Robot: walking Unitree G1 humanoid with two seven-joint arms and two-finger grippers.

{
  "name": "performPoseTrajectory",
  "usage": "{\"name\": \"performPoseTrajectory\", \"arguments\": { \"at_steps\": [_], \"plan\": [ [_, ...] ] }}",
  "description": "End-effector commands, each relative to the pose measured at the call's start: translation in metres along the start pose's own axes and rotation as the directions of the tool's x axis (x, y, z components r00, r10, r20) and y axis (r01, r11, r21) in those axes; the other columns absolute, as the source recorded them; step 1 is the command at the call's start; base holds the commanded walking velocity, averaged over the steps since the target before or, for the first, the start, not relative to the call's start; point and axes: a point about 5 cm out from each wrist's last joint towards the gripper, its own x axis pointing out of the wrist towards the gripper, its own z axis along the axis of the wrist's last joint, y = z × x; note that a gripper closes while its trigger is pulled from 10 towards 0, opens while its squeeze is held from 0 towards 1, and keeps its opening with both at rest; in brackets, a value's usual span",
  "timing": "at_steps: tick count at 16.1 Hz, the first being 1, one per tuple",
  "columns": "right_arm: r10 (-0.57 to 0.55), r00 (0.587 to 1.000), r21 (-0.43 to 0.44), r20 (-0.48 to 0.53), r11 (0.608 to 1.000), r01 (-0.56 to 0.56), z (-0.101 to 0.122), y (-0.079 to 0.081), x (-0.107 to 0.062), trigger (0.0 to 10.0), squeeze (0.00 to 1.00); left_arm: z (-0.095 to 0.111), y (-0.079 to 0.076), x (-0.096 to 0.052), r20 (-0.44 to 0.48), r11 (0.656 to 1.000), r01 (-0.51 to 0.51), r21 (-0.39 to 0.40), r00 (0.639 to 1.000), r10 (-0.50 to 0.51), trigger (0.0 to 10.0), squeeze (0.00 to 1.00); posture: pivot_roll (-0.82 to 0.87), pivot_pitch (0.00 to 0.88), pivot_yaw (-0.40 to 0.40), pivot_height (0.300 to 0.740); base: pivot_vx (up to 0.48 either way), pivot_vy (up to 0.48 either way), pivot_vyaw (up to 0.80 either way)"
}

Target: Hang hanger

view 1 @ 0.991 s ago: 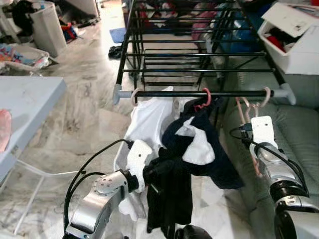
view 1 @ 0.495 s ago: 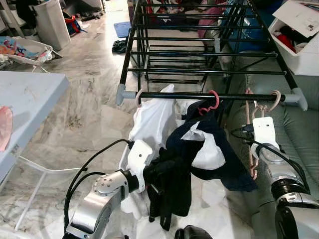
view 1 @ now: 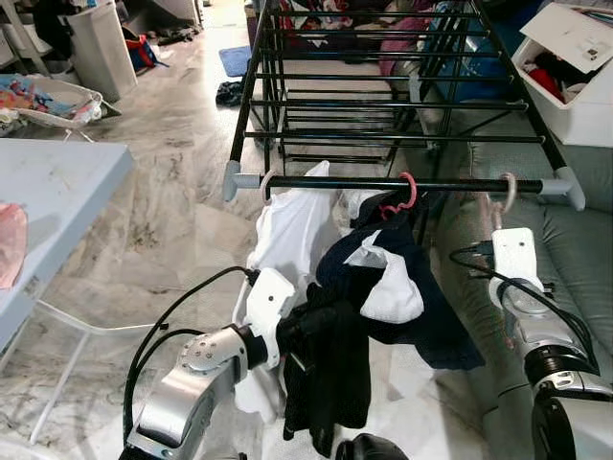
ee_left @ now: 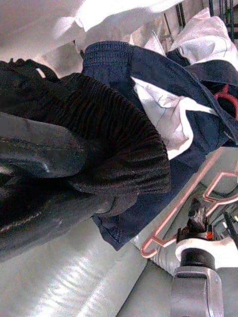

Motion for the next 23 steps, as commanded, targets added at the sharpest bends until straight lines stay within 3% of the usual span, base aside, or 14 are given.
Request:
{"name": "performPoseTrajectory", "arguments": {
  "at_steps": [1,5,10,11,12,13,14,15,17,20,23],
  "plan": [
    [-0.027,0.999,0.015,0.03,1.0,0.026,0.007,-0.005,0.001,0.0,0.0,0.005,0.002,0.001,0.009,1.0,0.008,0.024,1.0,-0.008,10.0,0.0,-0.01,0.0,-0.006,0.74,0.0,0.0,0.0],
    [-0.057,0.994,0.036,0.094,0.998,0.054,0.013,-0.008,-0.001,0.0,0.0,0.005,0.004,0.001,0.006,1.0,0.0,0.026,1.0,0.0,10.0,0.0,-0.01,0.0,0.003,0.74,0.0,0.0,0.0],
    [-0.108,0.956,0.16,0.272,0.985,0.065,0.02,-0.002,-0.017,0.4,0.0,0.002,0.01,0.003,-0.021,0.995,-0.078,0.066,0.997,0.08,10.0,0.0,-0.01,0.0,0.026,0.74,0.0,0.0,0.0],
    [-0.125,0.949,0.187,0.291,0.98,0.072,0.012,0.001,-0.027,2.9,0.0,0.001,0.013,0.003,-0.021,0.992,-0.096,0.08,0.995,0.098,10.0,0.0,-0.02,0.0,0.032,0.74,0.0,0.0,0.0],
    [-0.131,0.946,0.204,0.297,0.976,0.071,0.006,0.003,-0.034,3.5,0.0,0.002,0.014,0.002,-0.02,0.991,-0.104,0.089,0.994,0.106,10.0,0.0,-0.02,0.0,0.035,0.74,0.0,0.0,0.0],
    [-0.136,0.951,0.217,0.278,0.973,0.076,-0.008,0.01,-0.048,6.9,0.0,0.002,0.016,0.002,-0.015,0.99,-0.107,0.089,0.994,0.108,10.0,0.0,-0.02,0.0,0.042,0.74,0.0,0.0,0.0],
    [-0.129,0.963,0.251,0.235,0.966,0.068,-0.023,0.017,-0.058,9.4,0.0,0.002,0.017,0.002,-0.015,0.99,-0.107,0.09,0.994,0.109,10.0,0.0,-0.03,0.0,0.049,0.74,0.0,0.0,0.0],
    [-0.129,0.975,0.266,0.18,0.961,0.078,-0.039,0.024,-0.07,10.0,0.0,0.002,0.016,0.002,-0.017,0.99,-0.098,0.097,0.995,0.1,10.0,0.0,-0.03,0.0,0.061,0.74,0.0,0.0,0.0],
    [-0.119,0.987,0.293,0.107,0.953,0.083,-0.051,0.031,-0.08,10.0,0.0,0.003,0.016,0.003,-0.018,0.991,-0.088,0.101,0.996,0.09,10.0,0.0,-0.04,0.0,0.069,0.74,0.0,0.0,0.0],
    [-0.095,0.991,0.314,0.096,0.947,0.06,-0.05,0.04,-0.088,10.0,0.0,0.007,0.018,0.007,-0.009,0.99,-0.078,0.115,0.997,0.079,10.0,0.0,-0.05,0.0,0.077,0.74,0.0,0.0,0.0],
    [-0.101,0.991,0.313,0.09,0.947,0.068,-0.046,0.037,-0.089,10.0,0.0,0.007,0.017,0.007,-0.004,0.991,-0.079,0.107,0.997,0.08,10.0,0.0,-0.06,0.0,0.088,0.74,-0.177,0.0,0.0]
  ]
}}
